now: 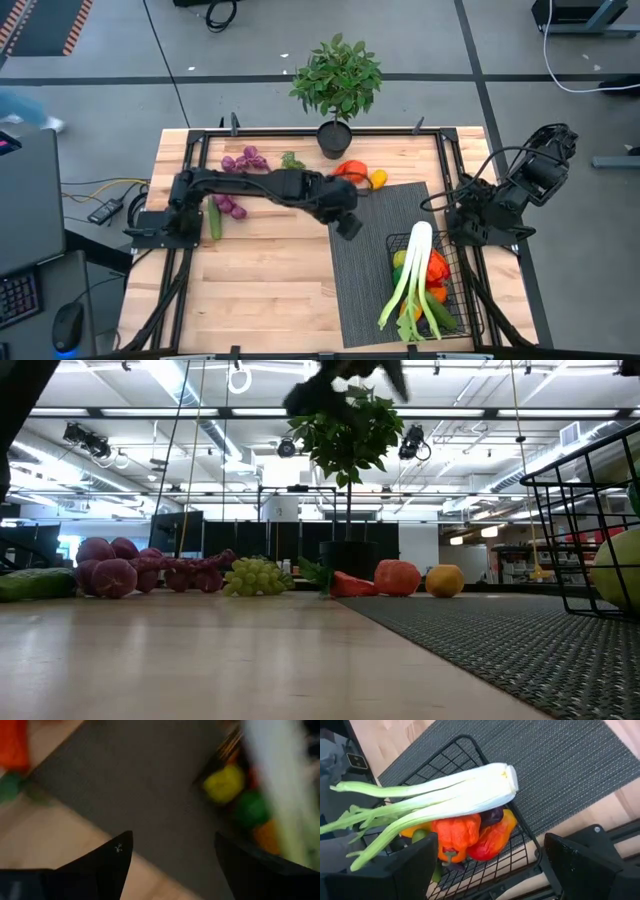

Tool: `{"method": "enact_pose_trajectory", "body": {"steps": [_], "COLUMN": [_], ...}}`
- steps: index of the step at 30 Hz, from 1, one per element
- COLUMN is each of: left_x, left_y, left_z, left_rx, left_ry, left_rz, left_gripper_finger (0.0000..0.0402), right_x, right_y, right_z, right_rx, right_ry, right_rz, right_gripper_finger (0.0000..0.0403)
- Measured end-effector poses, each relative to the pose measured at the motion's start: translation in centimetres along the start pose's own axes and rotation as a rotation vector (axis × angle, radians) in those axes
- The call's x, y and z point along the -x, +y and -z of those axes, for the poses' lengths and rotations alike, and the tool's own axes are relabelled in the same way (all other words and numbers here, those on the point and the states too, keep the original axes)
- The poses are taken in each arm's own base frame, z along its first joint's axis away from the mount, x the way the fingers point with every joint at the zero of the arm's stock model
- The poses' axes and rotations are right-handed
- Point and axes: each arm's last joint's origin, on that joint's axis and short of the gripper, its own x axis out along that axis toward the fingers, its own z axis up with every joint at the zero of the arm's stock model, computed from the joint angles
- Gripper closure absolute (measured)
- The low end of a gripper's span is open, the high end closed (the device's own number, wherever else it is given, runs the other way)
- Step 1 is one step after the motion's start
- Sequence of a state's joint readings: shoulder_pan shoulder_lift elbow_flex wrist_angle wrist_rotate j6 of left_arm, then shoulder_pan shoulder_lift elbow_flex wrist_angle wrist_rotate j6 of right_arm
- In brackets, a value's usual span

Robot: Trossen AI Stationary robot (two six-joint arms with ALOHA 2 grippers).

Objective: Build produce basket
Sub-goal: Put the mango into the black wire basket

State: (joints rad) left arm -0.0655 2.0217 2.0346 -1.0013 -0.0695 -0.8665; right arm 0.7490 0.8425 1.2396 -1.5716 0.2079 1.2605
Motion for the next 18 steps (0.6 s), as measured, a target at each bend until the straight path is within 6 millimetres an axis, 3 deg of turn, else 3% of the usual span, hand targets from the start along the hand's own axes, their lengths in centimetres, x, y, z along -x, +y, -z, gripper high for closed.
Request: {"method": "enact_pose_trajectory", "body": {"steps": [6,11,18], "left_x": [-2.5,-6.9,-12.0], "left_y": [-0.2,-0.2,0.6], "left_z": [0.7,2.3,4.3], "left_rx": [-0.171,-0.385,-0.445], "left_ry": [0.027,0.121,0.237], "left_rz": [-0.055,-0.112,-0.198], "left_gripper_finger": [0.0116,0.0116,0.0116], "right_x": [0.0,0.0,-0.1], "right_y": [0.0,0.0,0.0], "right_z": [-0.1,-0.2,-0.2], "right_rx": [0.008,0.007,-0.046], "right_ry": [-0.046,-0.056,-0.050], "right_rz": [0.018,0.022,0.018], "right_gripper_finger": [0.0037,0.0037,0.0037]}}
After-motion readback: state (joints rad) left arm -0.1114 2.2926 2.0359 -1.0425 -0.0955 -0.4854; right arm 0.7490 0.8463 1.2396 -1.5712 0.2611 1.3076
